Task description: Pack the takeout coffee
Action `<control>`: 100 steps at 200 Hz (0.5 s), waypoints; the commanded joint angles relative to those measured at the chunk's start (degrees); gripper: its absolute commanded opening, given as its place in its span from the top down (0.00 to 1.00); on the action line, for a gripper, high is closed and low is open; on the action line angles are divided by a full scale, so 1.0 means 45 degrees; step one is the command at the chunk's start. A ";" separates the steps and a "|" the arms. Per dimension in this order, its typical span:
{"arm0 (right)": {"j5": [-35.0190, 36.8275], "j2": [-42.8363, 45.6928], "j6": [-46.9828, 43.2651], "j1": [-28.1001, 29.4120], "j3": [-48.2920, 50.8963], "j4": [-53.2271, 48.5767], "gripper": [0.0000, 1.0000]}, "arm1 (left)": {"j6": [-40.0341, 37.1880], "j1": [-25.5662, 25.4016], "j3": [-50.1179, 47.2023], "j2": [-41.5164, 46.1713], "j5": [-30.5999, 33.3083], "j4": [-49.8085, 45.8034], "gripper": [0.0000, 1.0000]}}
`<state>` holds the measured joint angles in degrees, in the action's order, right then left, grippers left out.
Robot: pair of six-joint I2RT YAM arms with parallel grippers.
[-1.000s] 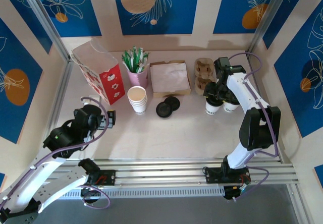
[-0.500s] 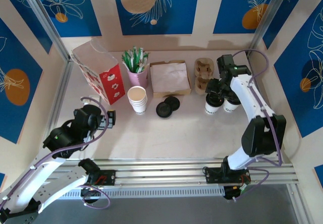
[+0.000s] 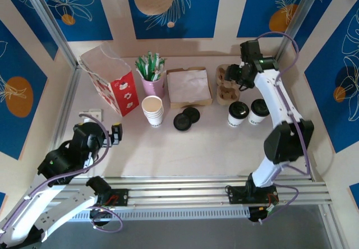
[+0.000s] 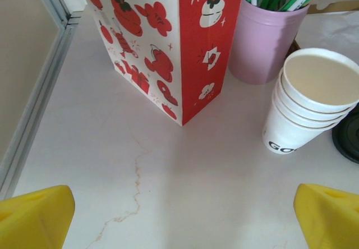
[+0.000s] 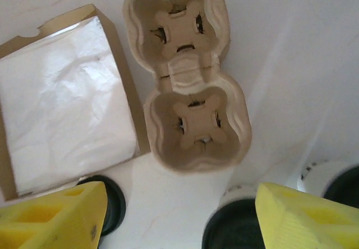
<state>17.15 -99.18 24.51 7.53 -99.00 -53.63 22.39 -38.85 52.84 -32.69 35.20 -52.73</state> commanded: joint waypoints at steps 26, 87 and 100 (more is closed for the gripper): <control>0.0401 -0.2150 -0.0682 -0.0019 -0.1310 -0.0500 0.35 | 0.0031 0.0066 -0.0372 0.0870 0.0404 -0.0178 0.00; 0.0771 -0.3689 -0.1106 -0.0344 -0.2027 -0.0490 0.38 | -0.0322 0.0076 -0.0375 0.0062 0.0047 -0.0080 0.00; 0.0923 -0.4042 -0.1270 -0.0360 -0.2333 -0.0705 0.39 | -0.0366 0.0061 -0.0394 0.0018 0.0000 -0.0040 0.00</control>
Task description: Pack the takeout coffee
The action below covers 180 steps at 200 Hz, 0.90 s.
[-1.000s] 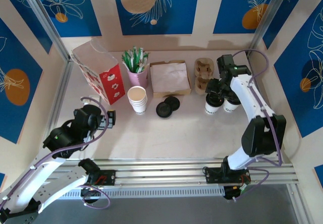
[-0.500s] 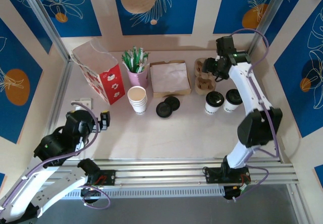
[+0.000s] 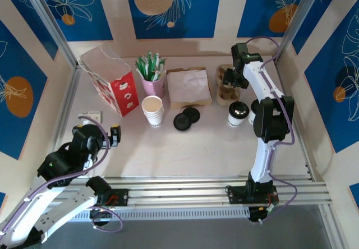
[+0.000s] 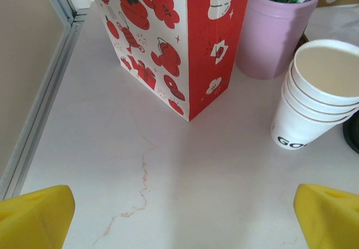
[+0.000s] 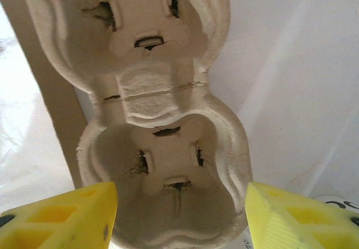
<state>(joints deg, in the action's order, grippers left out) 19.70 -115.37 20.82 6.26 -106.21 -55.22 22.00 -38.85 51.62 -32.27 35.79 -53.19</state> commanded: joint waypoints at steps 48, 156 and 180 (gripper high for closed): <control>0.0255 -0.1003 -0.0651 -0.0237 -0.0501 -0.0173 0.42 | -0.0434 0.0078 -0.0142 -0.0112 -0.0141 0.0140 0.00; -0.0058 -0.1533 -0.0836 -0.0674 -0.0127 0.0091 0.49 | -0.0533 0.0083 -0.0142 -0.0387 -0.0395 0.0140 0.00; -0.0228 -0.1618 -0.0849 -0.0669 -0.0108 0.0153 0.50 | -0.0533 0.0069 -0.0142 -0.0422 -0.0385 0.0153 0.00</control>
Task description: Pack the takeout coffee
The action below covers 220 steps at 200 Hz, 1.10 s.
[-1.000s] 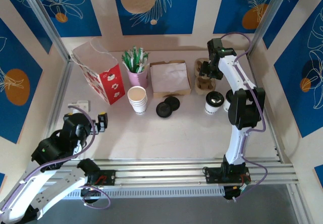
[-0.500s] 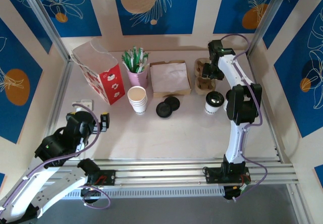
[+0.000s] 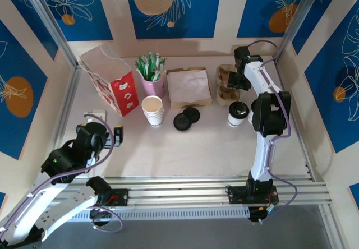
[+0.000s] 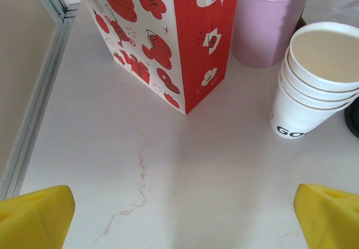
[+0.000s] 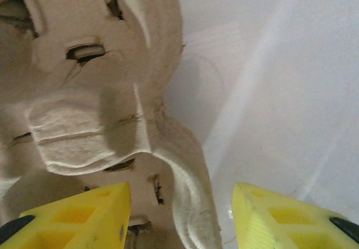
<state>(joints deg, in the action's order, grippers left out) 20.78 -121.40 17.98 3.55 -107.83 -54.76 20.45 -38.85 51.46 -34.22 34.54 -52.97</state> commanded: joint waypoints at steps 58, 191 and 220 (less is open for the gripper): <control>-0.0607 -0.0383 -0.0327 0.0068 -0.0058 0.0007 0.62 | -0.0227 0.0089 -0.0108 -0.0052 -0.0118 0.0112 0.00; -0.0334 -0.0267 -0.0296 0.0263 -0.0622 -0.0409 0.84 | -0.0266 0.0079 -0.0107 -0.0195 -0.0195 0.0111 0.00; -0.0240 -0.0233 -0.0323 0.0343 -0.0748 -0.0505 0.89 | -0.0271 0.0070 -0.0108 -0.0233 -0.0216 0.0112 0.00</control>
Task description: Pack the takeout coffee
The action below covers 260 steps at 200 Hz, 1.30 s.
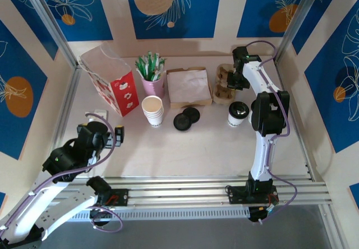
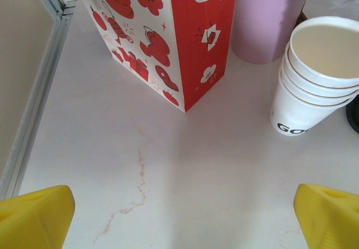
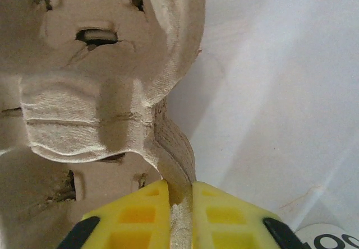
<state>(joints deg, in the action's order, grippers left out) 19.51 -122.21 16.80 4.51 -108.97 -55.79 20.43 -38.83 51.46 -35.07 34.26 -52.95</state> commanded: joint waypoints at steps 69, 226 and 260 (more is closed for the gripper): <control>0.0021 0.0069 -0.0054 0.0216 -0.0746 -0.0390 0.99 | -0.0339 0.0079 -0.0108 -0.0174 -0.0269 0.0126 0.00; -0.1801 0.0856 0.0852 -0.0406 -0.0508 -0.0056 1.00 | -0.0418 0.0078 -0.0127 -0.0425 -0.0445 0.0145 0.00; -0.2220 0.0653 0.0879 -0.0573 -0.0688 -0.0298 0.99 | -0.0427 0.0075 -0.0127 -0.0473 -0.0471 0.0165 0.00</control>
<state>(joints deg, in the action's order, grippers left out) 11.73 -121.38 19.68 2.76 -111.13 -56.38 19.33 -38.83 51.35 -36.95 32.95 -52.90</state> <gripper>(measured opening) 0.055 0.998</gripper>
